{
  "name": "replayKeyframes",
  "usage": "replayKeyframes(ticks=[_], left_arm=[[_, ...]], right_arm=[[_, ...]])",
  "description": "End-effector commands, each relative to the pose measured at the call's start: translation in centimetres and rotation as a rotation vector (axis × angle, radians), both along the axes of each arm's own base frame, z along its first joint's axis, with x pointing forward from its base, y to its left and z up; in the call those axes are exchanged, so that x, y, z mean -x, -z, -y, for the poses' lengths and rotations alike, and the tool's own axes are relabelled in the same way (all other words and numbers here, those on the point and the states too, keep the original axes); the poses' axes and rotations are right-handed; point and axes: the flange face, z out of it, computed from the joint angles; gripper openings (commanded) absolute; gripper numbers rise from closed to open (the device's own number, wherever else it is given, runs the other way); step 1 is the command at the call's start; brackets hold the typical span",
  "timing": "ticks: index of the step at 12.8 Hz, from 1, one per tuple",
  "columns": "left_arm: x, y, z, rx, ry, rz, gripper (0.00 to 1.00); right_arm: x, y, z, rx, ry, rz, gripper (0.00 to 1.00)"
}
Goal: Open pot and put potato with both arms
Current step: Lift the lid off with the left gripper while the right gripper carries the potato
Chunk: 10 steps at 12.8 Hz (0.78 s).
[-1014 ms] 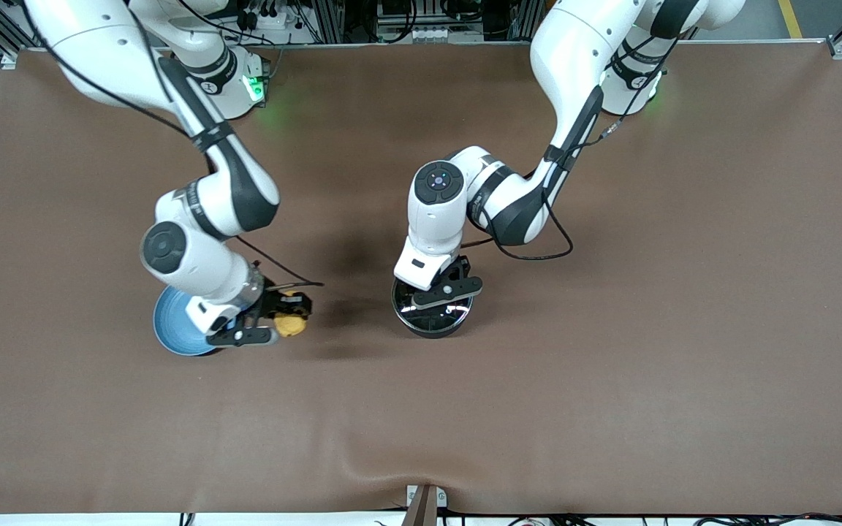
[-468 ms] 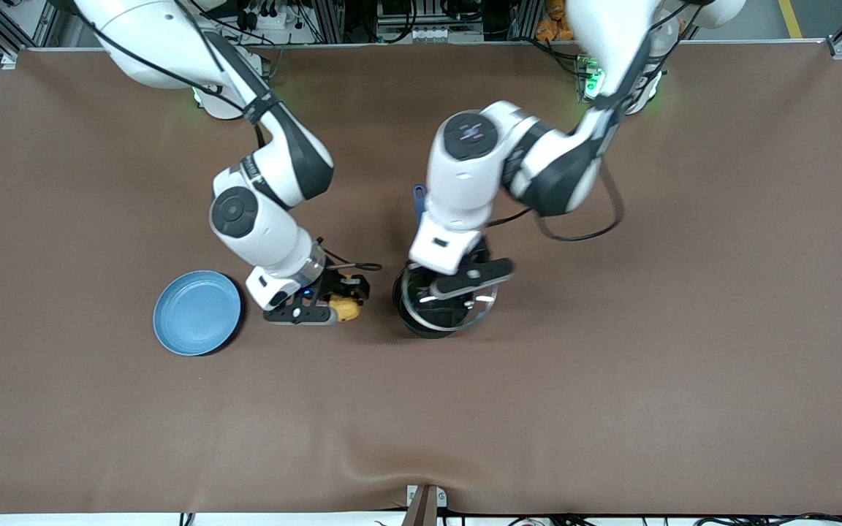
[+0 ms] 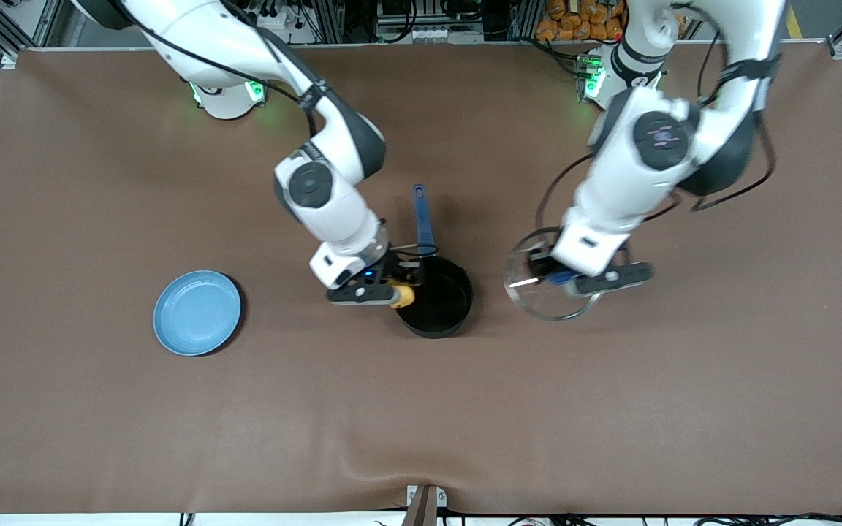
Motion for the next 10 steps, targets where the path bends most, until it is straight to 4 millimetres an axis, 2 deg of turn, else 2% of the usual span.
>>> replayKeyframes(ticks=[1, 3, 5, 7, 8, 10], left_arm=[[4.0, 2.8, -4.9, -0.003, 0.071, -0.001, 0.00], [4.5, 6.6, -8.2, -0.016, 0.094, 0.017, 0.00], [4.8, 9.3, -11.2, -0.033, 0.133, 0.021, 0.00], [4.2, 12.3, -14.3, -0.055, 0.174, 0.008, 0.00], [3.8, 13.7, -15.2, -0.060, 0.185, 0.012, 0.00], [2.9, 17.1, -15.7, -0.067, 0.181, 0.048, 0.00]], right_arm=[[-1.1, 1.9, -3.2, 0.023, -0.007, 0.040, 0.16], [-1.3, 3.7, -5.0, 0.016, -0.025, 0.038, 0.14], [-1.4, 5.4, -6.2, 0.018, -0.033, 0.035, 0.13], [-1.3, 7.3, -6.5, 0.049, -0.045, 0.041, 0.13], [-1.5, 7.8, -6.2, 0.060, -0.045, 0.038, 0.13], [-1.3, 8.7, -5.9, 0.092, -0.050, 0.013, 0.13]])
